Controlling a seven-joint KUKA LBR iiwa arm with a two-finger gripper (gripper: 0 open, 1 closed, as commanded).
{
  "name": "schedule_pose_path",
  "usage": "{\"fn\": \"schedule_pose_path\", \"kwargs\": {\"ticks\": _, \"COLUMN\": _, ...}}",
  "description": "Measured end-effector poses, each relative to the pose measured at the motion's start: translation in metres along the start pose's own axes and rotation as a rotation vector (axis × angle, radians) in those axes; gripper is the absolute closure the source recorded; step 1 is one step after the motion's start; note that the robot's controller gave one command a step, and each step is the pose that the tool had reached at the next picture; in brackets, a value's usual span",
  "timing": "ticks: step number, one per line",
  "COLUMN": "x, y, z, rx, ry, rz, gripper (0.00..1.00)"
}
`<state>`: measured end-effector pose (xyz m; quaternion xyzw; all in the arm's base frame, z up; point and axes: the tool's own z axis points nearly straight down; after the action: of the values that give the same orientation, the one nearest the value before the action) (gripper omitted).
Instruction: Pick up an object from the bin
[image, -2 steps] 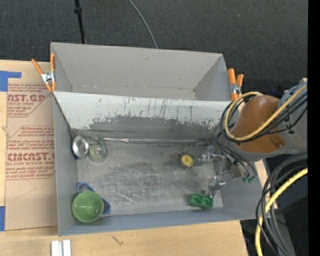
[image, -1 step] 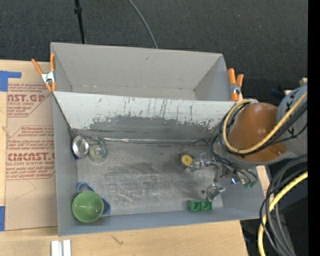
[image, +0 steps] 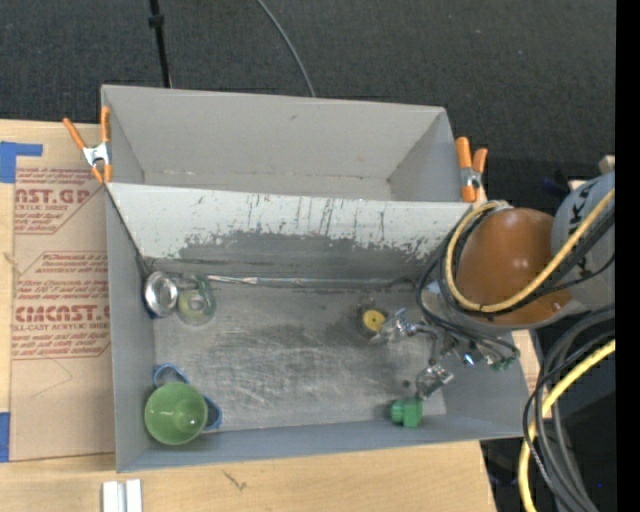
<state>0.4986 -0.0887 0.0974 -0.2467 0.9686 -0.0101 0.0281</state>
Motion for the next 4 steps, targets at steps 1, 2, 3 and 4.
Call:
{"fn": "schedule_pose_path", "kwargs": {"ticks": 1, "x": -0.024, "y": -0.017, "z": 0.021, "rx": -0.031, "ry": 0.043, "rz": -0.047, "gripper": 0.00}}
{"fn": "schedule_pose_path", "kwargs": {"ticks": 2, "x": -0.079, "y": -0.040, "z": 0.029, "rx": -0.041, "ry": 0.058, "rz": -0.107, "gripper": 0.00}}
{"fn": "schedule_pose_path", "kwargs": {"ticks": 3, "x": -0.083, "y": -0.041, "z": 0.027, "rx": -0.031, "ry": 0.037, "rz": -0.104, "gripper": 1.00}}
{"fn": "schedule_pose_path", "kwargs": {"ticks": 4, "x": -0.075, "y": -0.042, "z": 0.031, "rx": -0.037, "ry": 0.061, "rz": -0.104, "gripper": 0.00}}
